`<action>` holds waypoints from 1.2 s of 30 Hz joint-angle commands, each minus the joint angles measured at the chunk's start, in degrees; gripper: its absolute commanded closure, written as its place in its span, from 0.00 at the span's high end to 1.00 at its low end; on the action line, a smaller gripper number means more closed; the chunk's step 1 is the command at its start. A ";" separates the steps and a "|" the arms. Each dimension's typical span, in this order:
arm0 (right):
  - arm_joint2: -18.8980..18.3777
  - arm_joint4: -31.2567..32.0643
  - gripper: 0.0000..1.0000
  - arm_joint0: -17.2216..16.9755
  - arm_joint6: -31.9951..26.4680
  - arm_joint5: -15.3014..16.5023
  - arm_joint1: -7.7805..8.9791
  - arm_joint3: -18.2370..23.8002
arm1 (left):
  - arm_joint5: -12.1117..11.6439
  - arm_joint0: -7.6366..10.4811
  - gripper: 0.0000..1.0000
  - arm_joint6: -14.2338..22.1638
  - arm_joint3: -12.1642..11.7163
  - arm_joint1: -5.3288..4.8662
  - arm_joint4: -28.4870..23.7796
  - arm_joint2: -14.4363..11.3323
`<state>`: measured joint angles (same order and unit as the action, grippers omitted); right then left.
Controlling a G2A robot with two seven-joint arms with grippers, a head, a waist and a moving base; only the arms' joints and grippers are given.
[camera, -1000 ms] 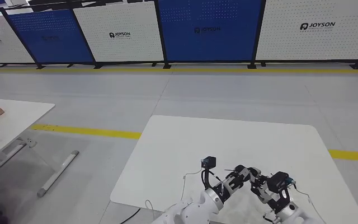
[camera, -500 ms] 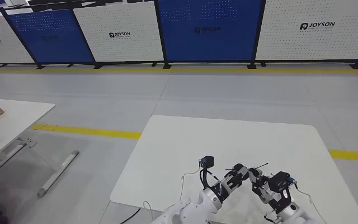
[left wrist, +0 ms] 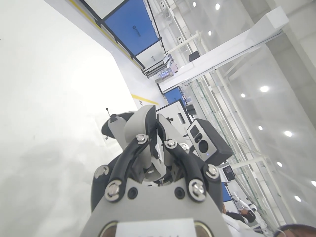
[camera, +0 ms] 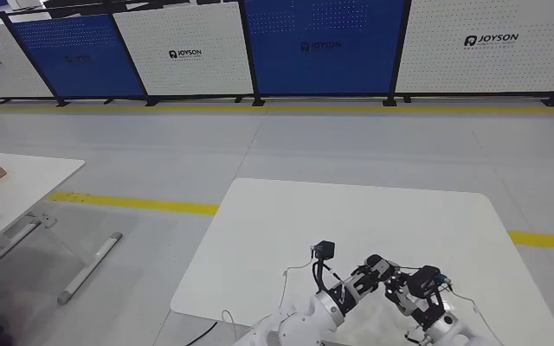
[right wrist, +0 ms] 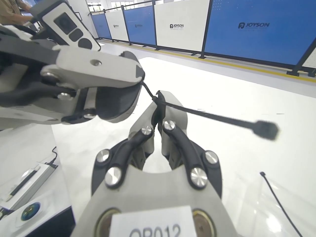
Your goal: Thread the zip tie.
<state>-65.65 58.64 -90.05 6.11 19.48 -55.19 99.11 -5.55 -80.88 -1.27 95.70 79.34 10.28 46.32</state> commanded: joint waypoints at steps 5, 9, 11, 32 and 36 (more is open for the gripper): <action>-0.02 0.70 0.00 -0.30 -0.21 0.00 0.12 0.52 | -1.09 -0.33 0.00 0.85 0.35 -0.16 -0.44 0.37; 0.02 1.04 0.00 -0.34 -0.68 0.00 0.16 0.74 | -2.18 -0.49 0.00 1.34 0.57 -0.24 -1.08 0.56; 0.07 1.15 0.00 -0.30 -1.05 0.00 0.15 0.81 | -2.57 -0.65 0.00 1.45 0.72 -0.30 -1.14 0.69; -0.41 0.87 0.00 -0.49 -2.12 0.00 -0.50 0.38 | -2.71 -2.23 0.00 -1.90 1.70 -0.76 -0.53 2.59; -0.41 0.87 0.00 -0.49 -2.12 0.00 -0.50 0.38 | -2.40 -3.55 0.00 -5.05 2.25 -0.93 -0.04 3.96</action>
<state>-66.06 59.51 -90.54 3.99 19.49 -55.69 99.49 -7.93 -83.98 -5.71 97.73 78.49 10.23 49.89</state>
